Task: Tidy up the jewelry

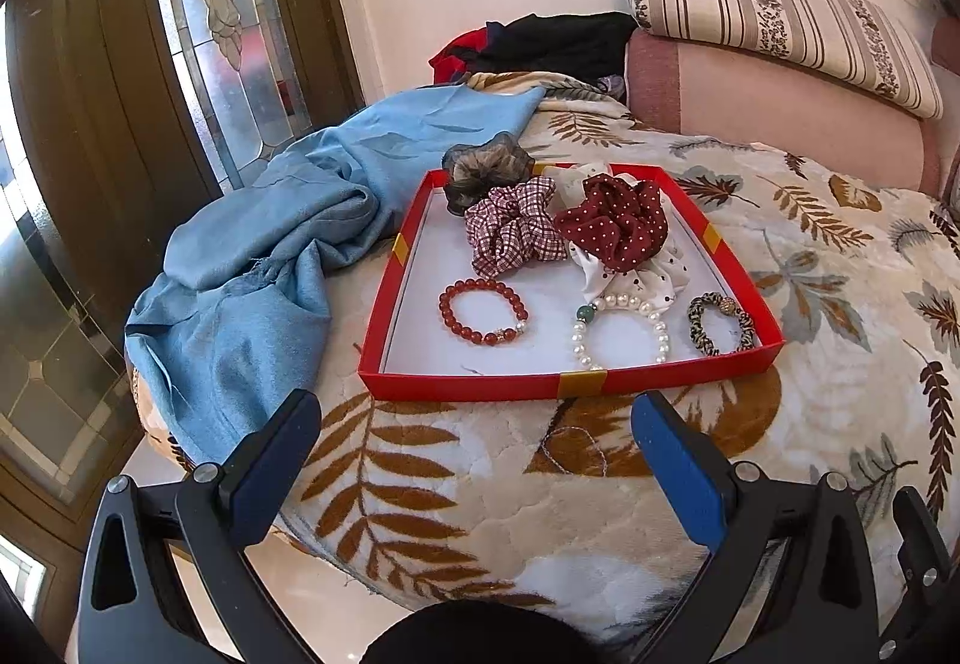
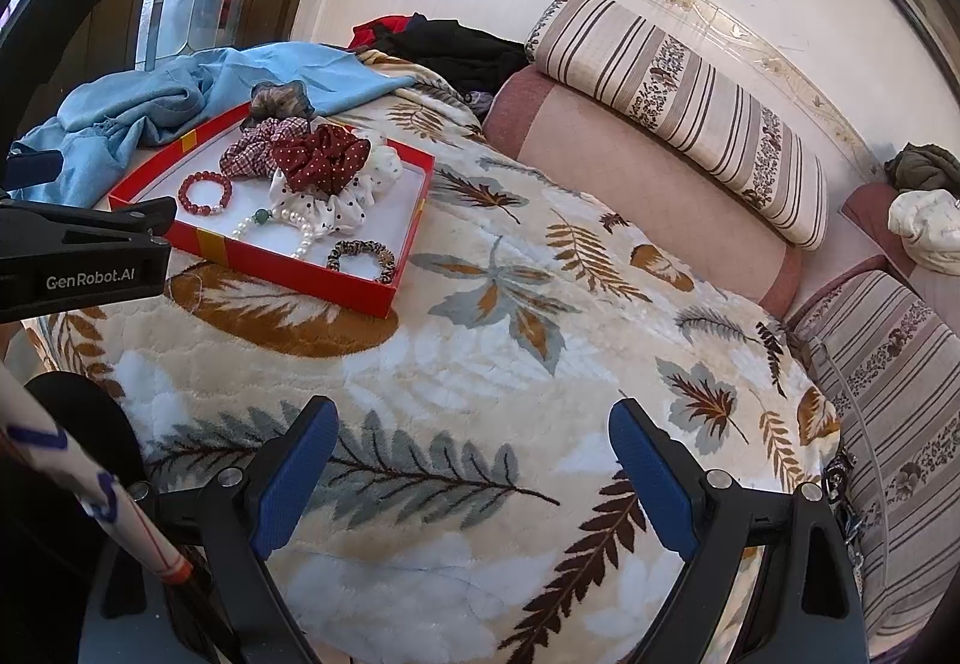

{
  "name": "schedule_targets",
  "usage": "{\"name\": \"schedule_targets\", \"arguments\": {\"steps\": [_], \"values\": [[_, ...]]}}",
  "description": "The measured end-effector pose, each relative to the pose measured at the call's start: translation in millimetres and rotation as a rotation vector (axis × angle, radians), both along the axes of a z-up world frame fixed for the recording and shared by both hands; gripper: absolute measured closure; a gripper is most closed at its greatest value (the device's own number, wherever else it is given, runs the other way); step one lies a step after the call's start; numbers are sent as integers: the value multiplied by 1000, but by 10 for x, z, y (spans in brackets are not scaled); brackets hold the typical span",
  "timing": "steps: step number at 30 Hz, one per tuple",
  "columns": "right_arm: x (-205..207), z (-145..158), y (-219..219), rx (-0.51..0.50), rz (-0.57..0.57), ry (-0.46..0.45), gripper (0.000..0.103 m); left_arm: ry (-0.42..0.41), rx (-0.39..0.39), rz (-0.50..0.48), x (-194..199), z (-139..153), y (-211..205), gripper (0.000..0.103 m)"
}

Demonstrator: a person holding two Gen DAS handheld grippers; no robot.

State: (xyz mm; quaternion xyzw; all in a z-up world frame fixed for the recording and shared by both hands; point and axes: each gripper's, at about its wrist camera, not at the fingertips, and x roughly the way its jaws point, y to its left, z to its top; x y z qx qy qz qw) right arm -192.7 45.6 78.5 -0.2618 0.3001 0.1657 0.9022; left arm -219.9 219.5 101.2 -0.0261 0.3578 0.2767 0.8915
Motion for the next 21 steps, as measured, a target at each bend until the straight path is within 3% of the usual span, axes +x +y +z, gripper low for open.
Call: {"name": "schedule_targets", "arguments": {"steps": [21], "values": [[-32,-45,-28,-4,-2,10,9,3,-6,7,-22,-3,3,0]]}}
